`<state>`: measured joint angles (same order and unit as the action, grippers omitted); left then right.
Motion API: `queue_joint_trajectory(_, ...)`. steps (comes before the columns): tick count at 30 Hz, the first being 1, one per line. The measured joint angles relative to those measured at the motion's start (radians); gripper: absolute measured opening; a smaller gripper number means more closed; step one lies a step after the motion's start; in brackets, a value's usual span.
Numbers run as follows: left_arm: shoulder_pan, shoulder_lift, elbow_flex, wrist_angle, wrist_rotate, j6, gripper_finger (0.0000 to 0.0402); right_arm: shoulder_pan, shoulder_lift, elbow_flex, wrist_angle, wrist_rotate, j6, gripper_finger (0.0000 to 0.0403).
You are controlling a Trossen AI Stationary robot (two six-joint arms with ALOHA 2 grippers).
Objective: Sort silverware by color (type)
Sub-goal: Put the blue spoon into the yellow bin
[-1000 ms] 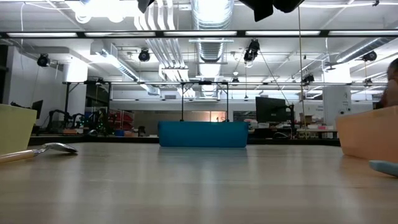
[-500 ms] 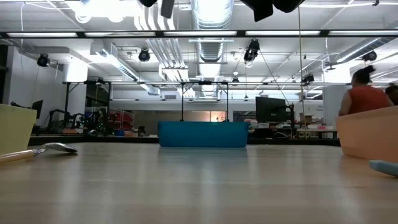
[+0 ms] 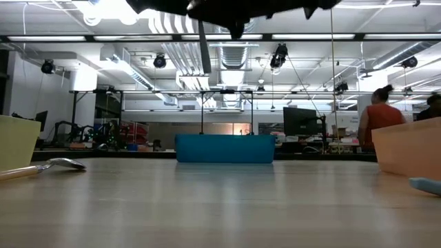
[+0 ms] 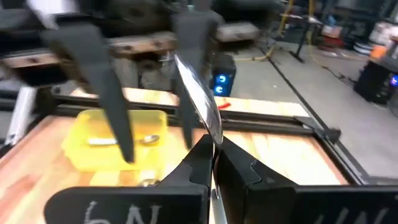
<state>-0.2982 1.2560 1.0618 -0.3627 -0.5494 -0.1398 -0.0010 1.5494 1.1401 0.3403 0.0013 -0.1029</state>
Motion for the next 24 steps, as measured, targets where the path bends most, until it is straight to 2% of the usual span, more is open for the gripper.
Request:
queue_joint_trajectory(5, -0.003, 0.025, -0.002, -0.001, -0.044, -0.076, 0.0131, -0.010, 0.004, -0.142, 0.246, 0.008, 0.088, 0.0008)
queue_joint_trajectory(12, -0.009, 0.091, -0.002, 0.030, -0.046, -0.119, 0.0131, 0.009, 0.004, -0.364, 0.664, 0.112, 0.170, 0.0008)
queue_joint_trajectory(17, -0.008, 0.150, -0.002, 0.083, -0.066, -0.122, 0.0131, 0.026, 0.006, -0.422, 0.722, 0.159, 0.216, 0.0008)
queue_joint_trajectory(24, -0.009, 0.200, -0.002, 0.082, -0.011, -0.163, 0.0131, 0.034, 0.016, -0.406, 0.750, 0.182, 0.225, 0.0008)
